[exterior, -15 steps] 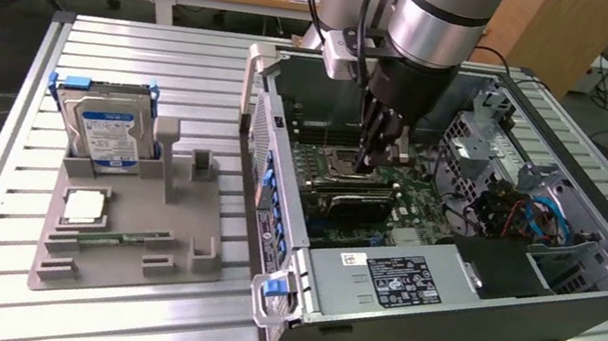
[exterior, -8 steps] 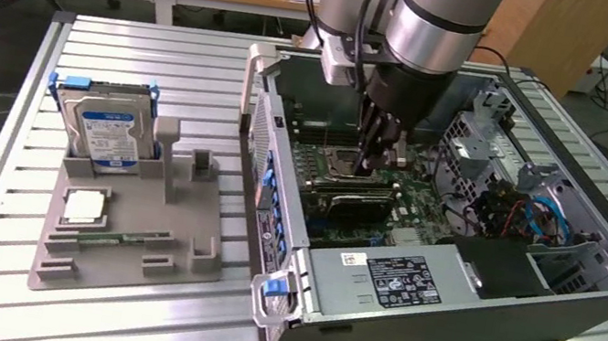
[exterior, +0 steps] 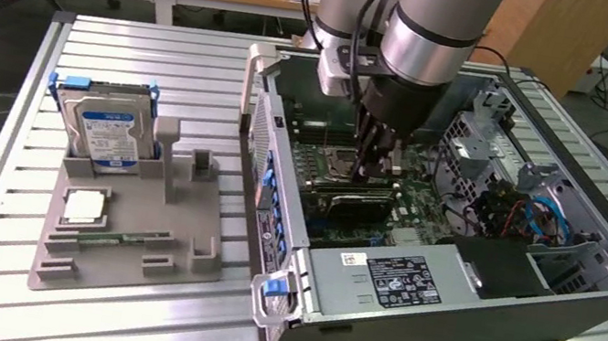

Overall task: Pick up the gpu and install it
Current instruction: 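Press down on the gpu until it lock into place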

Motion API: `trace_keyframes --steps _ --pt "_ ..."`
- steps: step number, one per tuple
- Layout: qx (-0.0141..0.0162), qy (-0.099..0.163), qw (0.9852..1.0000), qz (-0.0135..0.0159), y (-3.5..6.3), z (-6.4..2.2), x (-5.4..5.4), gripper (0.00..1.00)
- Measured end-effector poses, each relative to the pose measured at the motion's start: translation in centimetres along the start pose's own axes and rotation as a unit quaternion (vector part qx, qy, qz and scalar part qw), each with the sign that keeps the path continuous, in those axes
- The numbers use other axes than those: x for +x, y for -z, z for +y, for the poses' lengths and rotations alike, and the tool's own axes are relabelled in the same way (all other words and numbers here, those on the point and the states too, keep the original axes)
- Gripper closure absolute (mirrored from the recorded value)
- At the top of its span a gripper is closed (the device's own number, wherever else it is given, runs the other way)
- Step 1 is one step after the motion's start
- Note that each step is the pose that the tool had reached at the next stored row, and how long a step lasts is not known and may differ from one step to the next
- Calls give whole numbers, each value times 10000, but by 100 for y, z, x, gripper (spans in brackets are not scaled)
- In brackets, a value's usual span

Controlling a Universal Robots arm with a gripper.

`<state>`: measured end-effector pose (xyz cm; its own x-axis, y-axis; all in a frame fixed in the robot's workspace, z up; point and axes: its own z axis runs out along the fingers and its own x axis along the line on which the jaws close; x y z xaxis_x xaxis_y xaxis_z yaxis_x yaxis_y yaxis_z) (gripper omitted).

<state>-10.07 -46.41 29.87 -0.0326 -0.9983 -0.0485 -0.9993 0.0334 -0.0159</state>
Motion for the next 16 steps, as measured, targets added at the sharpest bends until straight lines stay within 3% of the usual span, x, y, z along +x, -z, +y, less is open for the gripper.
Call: trace_keyframes --steps 3,16 --pt "-1 0 10000 -1 -14 -5 1 89" --pt "-6 -2 10000 -17 -238 -20 -22 89"
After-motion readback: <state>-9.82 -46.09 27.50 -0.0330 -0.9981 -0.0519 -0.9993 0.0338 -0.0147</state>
